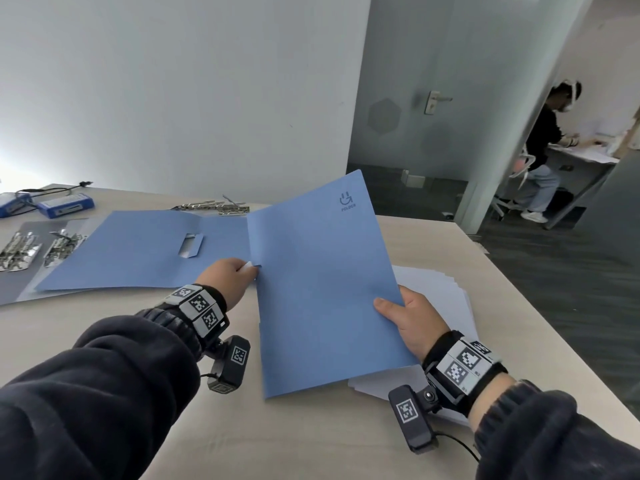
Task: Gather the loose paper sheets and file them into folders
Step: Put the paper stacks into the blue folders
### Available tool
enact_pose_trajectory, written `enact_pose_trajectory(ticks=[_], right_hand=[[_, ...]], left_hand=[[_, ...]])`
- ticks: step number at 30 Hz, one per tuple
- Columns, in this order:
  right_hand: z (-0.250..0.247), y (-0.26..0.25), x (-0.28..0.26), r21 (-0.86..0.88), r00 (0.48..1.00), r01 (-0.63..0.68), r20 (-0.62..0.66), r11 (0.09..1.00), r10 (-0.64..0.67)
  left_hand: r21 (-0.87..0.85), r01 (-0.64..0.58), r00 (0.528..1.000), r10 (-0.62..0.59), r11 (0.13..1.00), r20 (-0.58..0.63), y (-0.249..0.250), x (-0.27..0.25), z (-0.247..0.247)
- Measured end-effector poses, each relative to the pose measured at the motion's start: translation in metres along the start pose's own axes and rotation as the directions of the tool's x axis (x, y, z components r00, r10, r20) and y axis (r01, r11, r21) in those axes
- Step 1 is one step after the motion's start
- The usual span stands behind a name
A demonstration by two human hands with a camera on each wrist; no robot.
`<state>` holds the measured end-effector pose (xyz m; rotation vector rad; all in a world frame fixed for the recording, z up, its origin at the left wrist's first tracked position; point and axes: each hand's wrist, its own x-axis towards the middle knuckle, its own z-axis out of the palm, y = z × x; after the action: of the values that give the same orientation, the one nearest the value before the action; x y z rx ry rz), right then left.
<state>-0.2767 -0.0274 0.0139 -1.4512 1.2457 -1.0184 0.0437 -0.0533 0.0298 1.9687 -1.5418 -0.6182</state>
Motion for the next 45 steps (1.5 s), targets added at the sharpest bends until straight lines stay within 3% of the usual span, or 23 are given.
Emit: enact_pose_trajectory(ticks=[2,5,7,9,15,19,23,26,28,30,33,36,40,45], right_hand=[[0.002,0.001,0.001,0.023,1.000,0.003,-0.006,1.000,-0.003],[0.006,0.001,0.002,0.051,1.000,0.010,-0.015,0.999,-0.009],[0.007,0.002,0.003,0.057,1.000,0.009,-0.018,0.998,-0.008],[0.006,0.004,0.004,0.064,1.000,0.004,-0.021,0.998,-0.002],[0.006,0.008,0.008,0.099,0.999,-0.028,-0.024,0.995,0.031],[-0.006,0.010,0.015,0.152,0.995,-0.093,-0.028,0.984,0.098],[-0.017,0.006,0.024,0.218,0.976,-0.167,-0.102,0.962,0.192],[-0.022,0.001,0.028,0.313,0.939,-0.296,-0.077,0.902,0.335],[-0.022,-0.001,0.028,0.447,0.896,-0.378,-0.045,0.811,0.443],[-0.021,-0.001,0.028,0.575,0.896,-0.375,0.022,0.727,0.444],[-0.015,0.001,0.030,0.586,0.899,-0.383,0.058,0.714,0.435],[-0.004,0.006,0.038,0.494,0.873,-0.428,0.011,0.757,0.487],[0.005,0.012,0.066,0.608,0.824,-0.396,-0.096,0.688,0.559],[0.009,0.014,0.114,0.642,0.802,-0.334,-0.191,0.690,0.566]], left_hand=[[-0.173,0.076,0.996,-0.068,0.982,0.054,0.005,-0.004,0.008],[-0.552,0.234,0.971,-0.163,0.800,0.176,0.014,-0.010,0.023],[-0.668,0.252,0.968,-0.179,0.700,0.178,0.016,-0.012,0.029],[-0.714,0.249,0.968,-0.187,0.654,0.167,0.016,-0.014,0.034],[-0.747,0.250,0.965,-0.225,0.616,0.137,0.016,-0.021,0.046],[-0.814,0.304,0.952,-0.128,0.494,0.278,0.016,-0.028,0.055],[-0.677,0.349,0.914,-0.074,0.648,0.399,0.015,-0.044,0.068],[-0.695,0.367,0.905,-0.064,0.618,0.421,0.014,-0.040,0.076],[-0.728,0.383,0.908,-0.087,0.569,0.410,0.014,-0.031,0.080],[-0.755,0.390,0.911,-0.103,0.527,0.398,0.017,-0.022,0.084],[-0.769,0.398,0.908,-0.095,0.500,0.408,0.026,-0.010,0.089],[-0.784,0.407,0.903,-0.075,0.470,0.424,0.039,-0.003,0.093],[-0.809,0.394,0.913,-0.084,0.436,0.399,0.042,0.004,0.100],[-0.829,0.365,0.925,-0.066,0.424,0.373,0.034,0.003,0.102]])
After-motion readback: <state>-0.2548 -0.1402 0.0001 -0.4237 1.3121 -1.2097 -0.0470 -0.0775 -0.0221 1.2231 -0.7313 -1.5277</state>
